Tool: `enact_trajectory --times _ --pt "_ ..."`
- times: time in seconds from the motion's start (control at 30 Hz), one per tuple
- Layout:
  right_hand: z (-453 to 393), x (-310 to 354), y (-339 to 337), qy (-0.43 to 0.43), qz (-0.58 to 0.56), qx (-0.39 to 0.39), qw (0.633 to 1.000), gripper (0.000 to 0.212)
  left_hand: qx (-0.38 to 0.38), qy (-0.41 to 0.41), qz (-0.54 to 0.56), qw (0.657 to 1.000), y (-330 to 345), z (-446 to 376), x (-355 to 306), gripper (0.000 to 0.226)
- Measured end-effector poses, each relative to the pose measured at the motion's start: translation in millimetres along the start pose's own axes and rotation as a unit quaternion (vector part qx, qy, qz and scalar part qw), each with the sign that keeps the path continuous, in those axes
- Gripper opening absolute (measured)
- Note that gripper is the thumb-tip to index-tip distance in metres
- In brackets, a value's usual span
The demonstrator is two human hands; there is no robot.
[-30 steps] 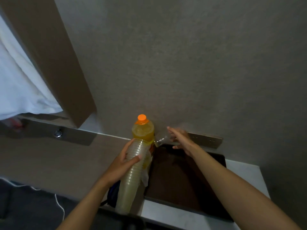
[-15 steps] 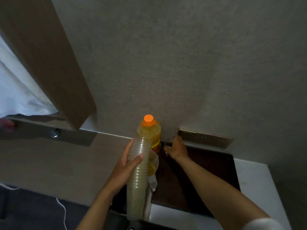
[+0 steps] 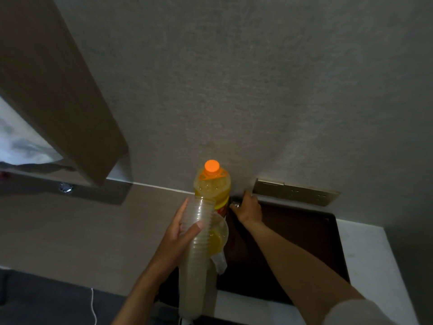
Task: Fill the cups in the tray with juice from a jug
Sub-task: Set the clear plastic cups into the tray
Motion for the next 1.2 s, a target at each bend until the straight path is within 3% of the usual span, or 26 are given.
enact_trajectory --times 0.43,0.6,0.83,1.0,1.1,1.2 --pt "0 -4 -15 0.019 0.059 0.026 0.998 0.095 0.003 0.012 0.011 1.000 3 -3 -15 0.069" --pt "6 1 -40 0.005 0.090 0.001 0.996 0.074 0.017 0.030 -0.005 0.999 11 4 -24 0.056" --pt "14 42 -94 -0.036 0.058 0.010 0.998 0.025 0.036 0.037 -0.009 0.999 25 10 -33 0.047" --pt "36 84 -132 -0.067 -0.046 0.058 0.995 0.042 0.051 0.050 -0.033 0.997 33 15 -44 0.051" --pt "57 105 -147 -0.100 -0.047 0.094 0.989 0.068 0.054 0.062 -0.050 0.995 36 16 -49 0.050" --pt "73 117 -155 -0.135 -0.032 0.116 0.984 0.080 0.066 0.075 -0.070 0.992 38 17 -52 0.053"
Point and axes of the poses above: each hand's wrist, its own z-axis away from the middle knuckle, its own y-axis out of the palm, x = y × z, the point moved 4 cm from there along -z, towards the middle knuckle, and after that the axes turned 8 degrees about -x, right-handed, at the moved point
